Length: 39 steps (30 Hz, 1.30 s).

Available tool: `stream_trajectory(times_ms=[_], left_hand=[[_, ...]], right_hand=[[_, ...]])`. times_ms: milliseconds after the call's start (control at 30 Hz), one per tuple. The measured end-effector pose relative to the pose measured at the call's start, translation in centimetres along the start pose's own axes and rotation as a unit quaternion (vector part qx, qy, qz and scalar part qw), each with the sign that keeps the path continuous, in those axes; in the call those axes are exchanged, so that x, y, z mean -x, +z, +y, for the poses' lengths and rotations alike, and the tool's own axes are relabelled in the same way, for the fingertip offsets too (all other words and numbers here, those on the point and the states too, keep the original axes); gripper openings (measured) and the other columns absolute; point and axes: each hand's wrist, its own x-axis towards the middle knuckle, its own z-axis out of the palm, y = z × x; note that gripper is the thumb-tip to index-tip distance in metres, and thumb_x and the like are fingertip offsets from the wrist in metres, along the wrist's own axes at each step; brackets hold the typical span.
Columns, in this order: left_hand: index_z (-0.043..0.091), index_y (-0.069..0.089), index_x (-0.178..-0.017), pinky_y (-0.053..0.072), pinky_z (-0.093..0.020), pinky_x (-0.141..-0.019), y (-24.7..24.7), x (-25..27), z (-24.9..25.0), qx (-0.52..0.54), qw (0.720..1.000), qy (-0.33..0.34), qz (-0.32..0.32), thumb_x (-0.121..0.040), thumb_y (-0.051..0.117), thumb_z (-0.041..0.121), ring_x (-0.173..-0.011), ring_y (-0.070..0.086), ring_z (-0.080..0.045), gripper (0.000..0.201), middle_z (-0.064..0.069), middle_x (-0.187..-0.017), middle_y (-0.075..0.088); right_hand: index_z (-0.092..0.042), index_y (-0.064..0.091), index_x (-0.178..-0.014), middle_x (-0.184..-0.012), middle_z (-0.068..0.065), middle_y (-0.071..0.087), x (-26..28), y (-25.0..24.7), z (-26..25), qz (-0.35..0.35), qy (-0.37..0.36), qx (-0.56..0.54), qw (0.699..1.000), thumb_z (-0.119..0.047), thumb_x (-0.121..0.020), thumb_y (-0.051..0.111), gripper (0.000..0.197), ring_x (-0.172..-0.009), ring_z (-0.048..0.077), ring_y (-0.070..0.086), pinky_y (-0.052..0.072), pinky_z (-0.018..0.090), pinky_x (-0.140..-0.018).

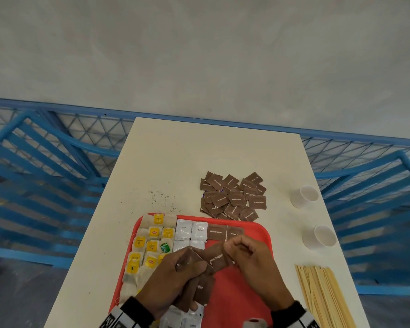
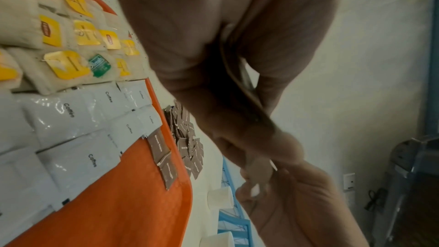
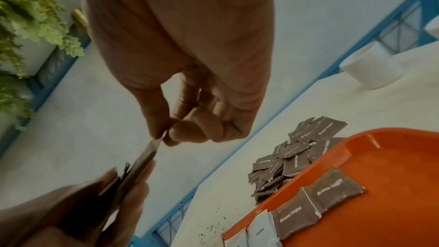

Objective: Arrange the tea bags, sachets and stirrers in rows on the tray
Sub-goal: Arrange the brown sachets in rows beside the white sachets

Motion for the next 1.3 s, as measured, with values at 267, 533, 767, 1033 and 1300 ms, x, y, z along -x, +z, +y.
stream_trajectory(times_ms=[267,533,767,1033,1300], left_hand=[[0.008,0.068,-0.093,0.055,-0.033,-0.044,0.1,0.0,-0.4,0.010,0.999,-0.009,0.030,-0.075,0.076,0.032,-0.059,0.063,-0.038,0.031,-0.028,-0.080,0.069],[0.009,0.070,-0.090,0.052,-0.030,-0.042,-0.3,-0.1,-0.5,-0.005,0.999,-0.015,0.033,-0.075,0.077,0.034,-0.058,0.062,-0.037,0.030,-0.029,-0.080,0.068],[0.012,0.075,-0.086,0.054,-0.033,-0.048,-0.3,-0.5,-1.3,-0.120,0.992,-0.024,0.008,-0.086,0.076,0.021,-0.061,0.068,-0.038,0.009,-0.021,-0.081,0.074],[0.006,0.071,-0.077,0.055,-0.040,-0.062,-2.6,-0.7,-3.4,-0.199,0.977,-0.041,0.060,-0.085,0.075,0.022,-0.065,0.069,-0.032,0.018,-0.020,-0.072,0.072],[0.019,0.075,-0.076,0.056,-0.037,-0.078,-4.2,-0.1,-4.2,-0.227,0.970,-0.051,0.072,-0.078,0.078,0.039,-0.078,0.071,-0.020,0.020,-0.006,-0.078,0.074]], right_hand=[[0.001,0.066,-0.092,-0.062,0.000,0.069,0.9,0.5,-0.4,-0.030,0.033,-0.035,0.998,-0.008,-0.094,0.061,0.011,-0.050,0.008,0.056,0.045,0.021,-0.053],[-0.007,0.075,-0.091,-0.069,0.009,0.072,1.4,1.0,0.4,0.013,0.082,-0.063,0.994,-0.010,-0.088,0.070,0.007,-0.059,0.013,0.062,0.050,0.022,-0.059],[0.001,0.071,-0.087,-0.069,0.016,0.073,1.6,1.4,1.5,0.048,0.107,-0.086,0.989,-0.005,-0.085,0.072,0.006,-0.056,0.020,0.065,0.052,0.024,-0.054],[-0.009,0.077,-0.081,-0.061,-0.001,0.070,-0.8,0.3,6.7,0.100,0.176,0.018,0.979,-0.011,-0.084,0.075,0.004,-0.051,0.004,0.051,0.040,0.013,-0.050],[-0.004,0.074,-0.071,-0.049,-0.004,0.060,-6.1,1.1,12.2,0.116,0.261,0.106,0.952,-0.014,-0.080,0.079,0.014,-0.045,0.007,0.051,0.045,0.022,-0.050]])
